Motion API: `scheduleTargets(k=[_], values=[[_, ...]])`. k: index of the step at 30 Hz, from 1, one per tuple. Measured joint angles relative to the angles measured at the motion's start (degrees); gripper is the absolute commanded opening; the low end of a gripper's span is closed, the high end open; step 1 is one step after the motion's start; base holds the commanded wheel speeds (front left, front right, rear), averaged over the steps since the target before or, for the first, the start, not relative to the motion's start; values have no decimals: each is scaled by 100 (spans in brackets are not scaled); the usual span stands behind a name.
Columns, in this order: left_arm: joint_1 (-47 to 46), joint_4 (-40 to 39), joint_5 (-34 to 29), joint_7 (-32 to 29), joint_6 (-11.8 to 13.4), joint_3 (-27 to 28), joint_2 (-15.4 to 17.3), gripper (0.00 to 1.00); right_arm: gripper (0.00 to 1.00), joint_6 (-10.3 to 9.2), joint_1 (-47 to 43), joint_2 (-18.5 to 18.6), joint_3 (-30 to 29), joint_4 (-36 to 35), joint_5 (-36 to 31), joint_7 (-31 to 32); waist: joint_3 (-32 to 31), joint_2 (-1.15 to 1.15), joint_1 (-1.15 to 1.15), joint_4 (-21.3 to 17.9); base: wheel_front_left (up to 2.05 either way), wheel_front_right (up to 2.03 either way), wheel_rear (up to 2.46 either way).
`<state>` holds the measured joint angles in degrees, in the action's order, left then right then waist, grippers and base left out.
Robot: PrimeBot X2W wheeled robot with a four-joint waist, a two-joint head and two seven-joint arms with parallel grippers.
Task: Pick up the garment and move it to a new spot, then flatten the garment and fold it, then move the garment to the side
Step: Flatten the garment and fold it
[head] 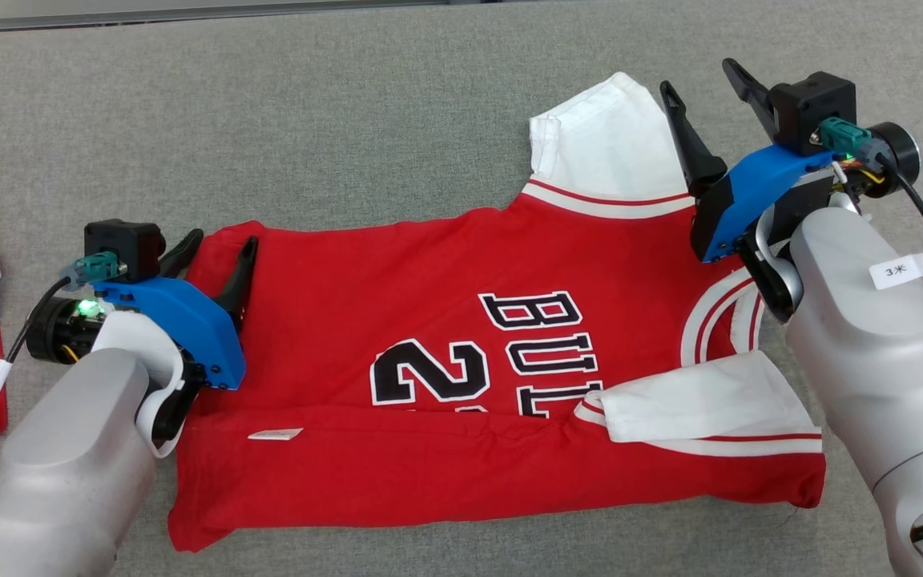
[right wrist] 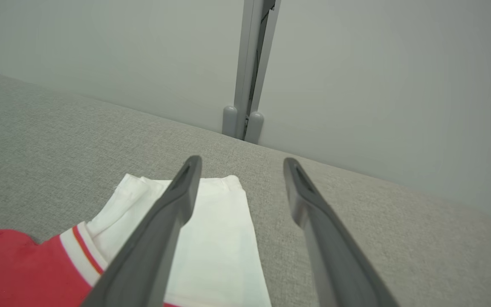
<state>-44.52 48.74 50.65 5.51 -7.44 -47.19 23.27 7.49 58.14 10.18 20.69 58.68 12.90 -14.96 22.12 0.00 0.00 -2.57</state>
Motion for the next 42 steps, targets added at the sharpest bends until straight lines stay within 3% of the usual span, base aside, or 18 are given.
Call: scheduleTargets(k=[1, 2, 9, 19, 26, 38, 39, 40, 42], values=[[-25, 30, 36, 21, 0, -44, -1, 39, 100, 0, 26, 15, 18, 35, 9, 0, 4, 0, 0, 1, 0, 0, 0], [-44, 66, 41, 75, 0, -108, -1, 0, 100, 0, 41, 33, 45, 75, 13, -1, 6, 0, 0, 6, 0, 0, 0], [-159, 213, 132, 450, 0, -427, -129, 0, 100, 0, 222, 138, 247, 428, 116, 34, -10, 0, 0, 193, 0, 0, 0], [-337, 41, 48, 869, 0, -698, -219, 0, 100, 0, 818, 356, 417, 860, 299, 565, 154, 0, 1, 577, 0, 0, 0], [-463, -275, -151, 942, 0, -692, -294, 0, 100, 0, 1139, 600, 522, 1158, 436, 1057, 434, 0, 1, 893, 0, 0, 0], [-519, -803, -654, 948, 0, -174, -392, 0, 98, -1, 1464, 764, 661, 1368, 523, 1733, 942, 1, 1, 1229, 0, 0, 0], [-516, -812, -686, 948, 0, -147, -393, 0, 62, -4, 1477, 737, 661, 1368, 586, 1781, 952, 0, 1, 1232, 0, 0, 0], [-509, -817, -697, 948, -1, -120, -393, 0, 0, -8, 1481, 713, 666, 1367, 622, 1831, 953, 0, 1, 1223, 0, 0, 0], [-484, -825, -744, 948, -1, -41, -392, 0, 0, -8, 1493, 644, 703, 1365, 694, 1904, 943, 0, 0, 1190, 0, 0, 0]])
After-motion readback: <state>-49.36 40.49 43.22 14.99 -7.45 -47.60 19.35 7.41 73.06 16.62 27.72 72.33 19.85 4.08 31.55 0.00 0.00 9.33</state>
